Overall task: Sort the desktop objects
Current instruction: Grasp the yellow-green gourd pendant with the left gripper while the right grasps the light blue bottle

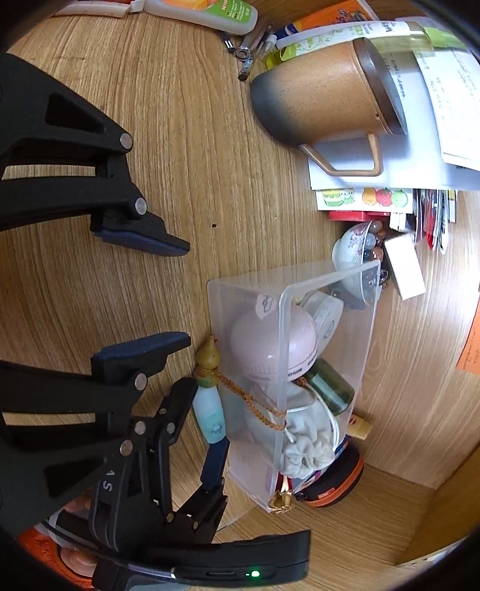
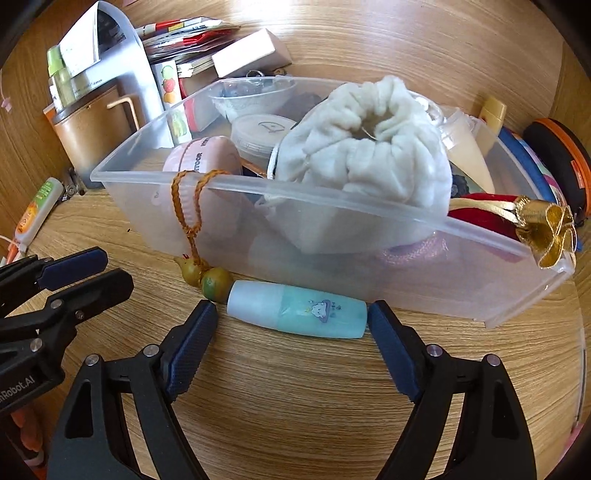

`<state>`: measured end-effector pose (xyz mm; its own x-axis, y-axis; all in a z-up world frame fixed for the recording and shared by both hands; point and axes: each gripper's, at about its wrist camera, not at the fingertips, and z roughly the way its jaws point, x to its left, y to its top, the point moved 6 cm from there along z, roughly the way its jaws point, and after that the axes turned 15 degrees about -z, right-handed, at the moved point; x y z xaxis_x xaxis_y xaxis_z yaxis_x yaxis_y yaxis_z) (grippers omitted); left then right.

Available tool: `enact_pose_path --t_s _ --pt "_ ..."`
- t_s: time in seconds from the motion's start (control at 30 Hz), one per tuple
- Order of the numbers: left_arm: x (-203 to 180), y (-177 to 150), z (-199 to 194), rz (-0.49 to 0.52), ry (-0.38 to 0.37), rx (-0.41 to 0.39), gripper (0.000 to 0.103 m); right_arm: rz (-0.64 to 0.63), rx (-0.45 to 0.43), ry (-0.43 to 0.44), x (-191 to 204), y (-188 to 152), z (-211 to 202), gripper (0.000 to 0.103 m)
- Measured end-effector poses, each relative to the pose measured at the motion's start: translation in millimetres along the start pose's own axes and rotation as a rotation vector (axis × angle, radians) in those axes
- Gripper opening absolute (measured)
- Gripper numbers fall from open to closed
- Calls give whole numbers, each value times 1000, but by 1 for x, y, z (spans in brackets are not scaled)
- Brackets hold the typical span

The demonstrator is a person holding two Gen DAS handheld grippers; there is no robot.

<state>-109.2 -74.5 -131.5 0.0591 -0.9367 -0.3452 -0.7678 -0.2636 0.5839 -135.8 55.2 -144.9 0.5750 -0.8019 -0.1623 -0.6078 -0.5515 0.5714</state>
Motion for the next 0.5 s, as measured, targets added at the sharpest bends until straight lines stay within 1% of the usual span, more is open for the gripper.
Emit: enact_pose_path --t_s 0.1,0.2,0.4,0.5 --pt "-7 -5 1 38 4 8 42 3 -7 3 -3 -3 -3 71" --pt "-14 -8 3 58 5 21 43 -4 -9 6 -10 -7 -6 71" --pt "-27 -9 17 38 6 66 43 -11 -14 20 -18 -18 -12 71" --pt "-35 -7 22 25 11 68 43 -13 -19 32 -23 -22 -15 71"
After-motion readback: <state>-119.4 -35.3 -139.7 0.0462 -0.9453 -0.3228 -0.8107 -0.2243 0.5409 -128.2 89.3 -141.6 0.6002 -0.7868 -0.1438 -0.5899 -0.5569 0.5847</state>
